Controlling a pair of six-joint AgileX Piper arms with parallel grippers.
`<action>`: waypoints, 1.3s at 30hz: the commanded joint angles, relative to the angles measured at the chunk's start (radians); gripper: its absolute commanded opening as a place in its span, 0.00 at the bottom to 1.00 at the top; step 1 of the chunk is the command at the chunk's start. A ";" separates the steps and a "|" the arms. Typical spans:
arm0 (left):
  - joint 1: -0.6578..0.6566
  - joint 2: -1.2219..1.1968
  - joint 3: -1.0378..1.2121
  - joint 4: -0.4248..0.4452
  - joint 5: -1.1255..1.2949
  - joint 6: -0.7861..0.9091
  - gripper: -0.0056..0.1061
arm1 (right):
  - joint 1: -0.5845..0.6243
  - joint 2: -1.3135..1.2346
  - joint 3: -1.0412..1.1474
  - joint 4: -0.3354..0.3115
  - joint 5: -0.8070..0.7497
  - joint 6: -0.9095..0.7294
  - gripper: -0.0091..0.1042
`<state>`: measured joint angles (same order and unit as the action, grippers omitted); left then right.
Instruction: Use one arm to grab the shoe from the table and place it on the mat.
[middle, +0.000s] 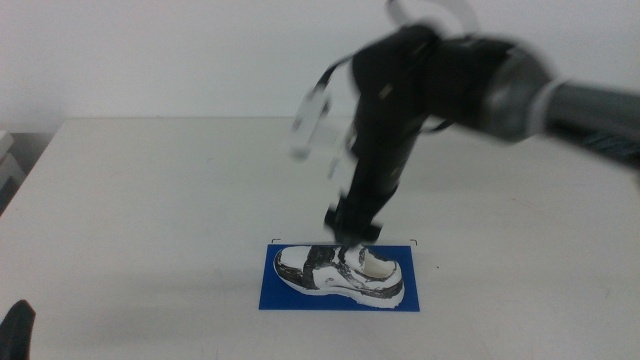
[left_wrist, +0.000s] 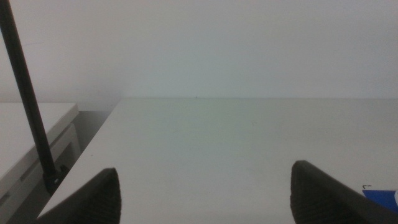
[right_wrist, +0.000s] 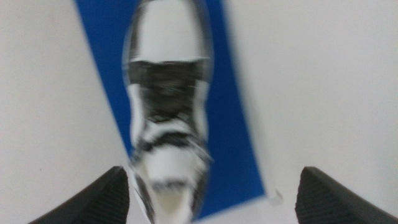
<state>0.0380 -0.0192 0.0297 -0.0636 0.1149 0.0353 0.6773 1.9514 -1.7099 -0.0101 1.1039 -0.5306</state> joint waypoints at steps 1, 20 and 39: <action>-0.005 -0.007 0.005 -0.013 -0.081 -0.012 0.89 | -0.037 -0.140 -0.022 -0.013 -0.006 0.090 0.78; -0.005 -0.007 0.005 -0.013 -0.081 -0.012 0.89 | -0.462 -0.872 0.501 -0.076 -0.348 0.538 0.73; -0.005 -0.007 0.005 -0.013 -0.081 -0.012 0.89 | -0.593 -1.571 1.392 -0.024 -0.971 0.538 0.73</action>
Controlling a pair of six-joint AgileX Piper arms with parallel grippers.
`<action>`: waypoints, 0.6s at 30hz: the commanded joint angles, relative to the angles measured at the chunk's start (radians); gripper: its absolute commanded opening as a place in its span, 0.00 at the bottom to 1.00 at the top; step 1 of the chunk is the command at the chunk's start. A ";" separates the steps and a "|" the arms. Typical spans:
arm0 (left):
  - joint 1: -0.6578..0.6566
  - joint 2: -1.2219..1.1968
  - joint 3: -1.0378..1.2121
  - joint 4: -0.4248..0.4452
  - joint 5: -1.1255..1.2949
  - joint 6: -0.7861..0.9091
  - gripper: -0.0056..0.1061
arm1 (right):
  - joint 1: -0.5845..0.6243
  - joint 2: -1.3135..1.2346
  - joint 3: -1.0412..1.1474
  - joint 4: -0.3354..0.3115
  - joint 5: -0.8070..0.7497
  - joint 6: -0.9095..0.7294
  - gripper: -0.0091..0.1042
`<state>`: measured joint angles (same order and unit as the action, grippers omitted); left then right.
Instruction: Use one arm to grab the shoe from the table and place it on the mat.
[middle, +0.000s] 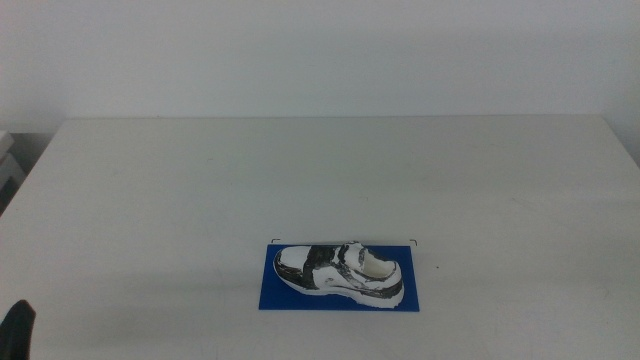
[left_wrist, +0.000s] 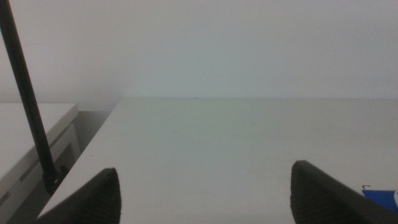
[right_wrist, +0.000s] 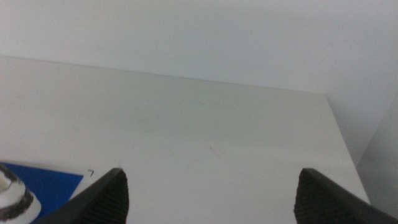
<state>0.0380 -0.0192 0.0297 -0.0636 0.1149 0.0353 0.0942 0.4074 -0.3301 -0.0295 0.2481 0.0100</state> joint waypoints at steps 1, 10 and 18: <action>-0.005 -0.007 0.005 -0.013 -0.081 -0.012 0.89 | -0.010 -0.051 0.040 -0.005 -0.120 -0.003 0.73; -0.005 -0.007 0.005 -0.013 -0.081 -0.012 0.89 | -0.010 -0.189 0.229 -0.005 -0.120 -0.003 0.73; -0.005 -0.007 0.005 -0.013 -0.081 -0.012 0.89 | -0.010 -0.343 0.360 -0.005 -0.122 -0.003 0.73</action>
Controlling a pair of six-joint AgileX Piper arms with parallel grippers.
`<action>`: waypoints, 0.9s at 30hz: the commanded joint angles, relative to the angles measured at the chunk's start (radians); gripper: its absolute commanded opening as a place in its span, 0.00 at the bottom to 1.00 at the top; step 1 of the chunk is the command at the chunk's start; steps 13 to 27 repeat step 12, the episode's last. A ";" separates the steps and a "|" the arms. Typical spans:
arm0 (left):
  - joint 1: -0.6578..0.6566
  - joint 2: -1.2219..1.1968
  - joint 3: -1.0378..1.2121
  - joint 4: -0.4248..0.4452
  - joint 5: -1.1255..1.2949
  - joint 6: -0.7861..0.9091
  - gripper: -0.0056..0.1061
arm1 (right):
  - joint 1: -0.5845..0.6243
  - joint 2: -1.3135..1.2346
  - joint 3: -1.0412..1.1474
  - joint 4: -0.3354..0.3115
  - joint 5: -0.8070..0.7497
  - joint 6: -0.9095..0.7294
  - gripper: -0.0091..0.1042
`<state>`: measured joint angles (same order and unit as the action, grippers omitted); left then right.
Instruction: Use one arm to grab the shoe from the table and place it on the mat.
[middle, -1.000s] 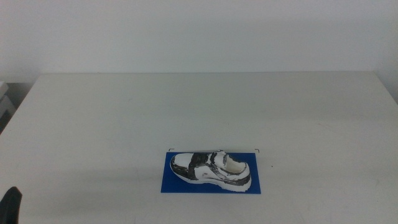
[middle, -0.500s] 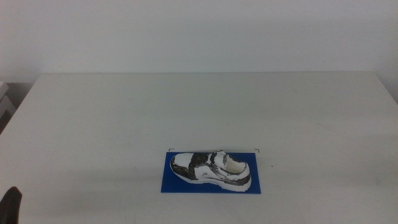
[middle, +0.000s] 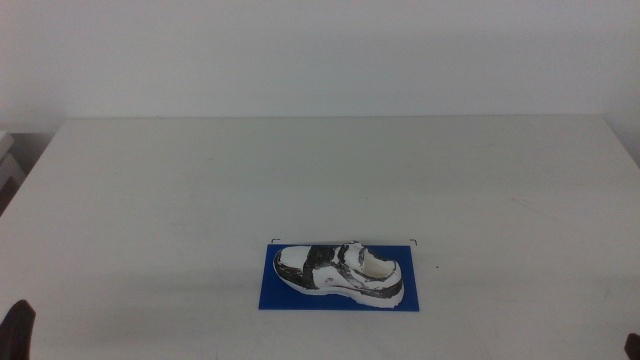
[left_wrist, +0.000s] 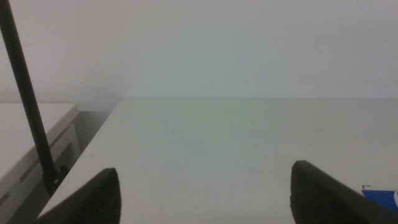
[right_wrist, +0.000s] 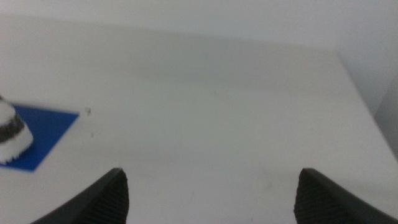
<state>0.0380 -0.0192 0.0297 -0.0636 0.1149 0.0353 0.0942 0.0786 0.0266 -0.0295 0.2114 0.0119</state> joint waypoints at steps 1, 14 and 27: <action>-0.005 -0.007 0.005 -0.013 -0.081 -0.012 0.89 | -0.010 -0.037 0.008 -0.005 -0.073 -0.005 0.73; -0.005 -0.005 0.005 -0.013 -0.081 -0.012 0.89 | -0.010 -0.115 0.007 -0.005 -0.053 -0.005 0.73; -0.005 -0.005 0.005 -0.013 -0.081 -0.012 0.89 | -0.010 -0.115 0.007 -0.005 -0.053 -0.005 0.73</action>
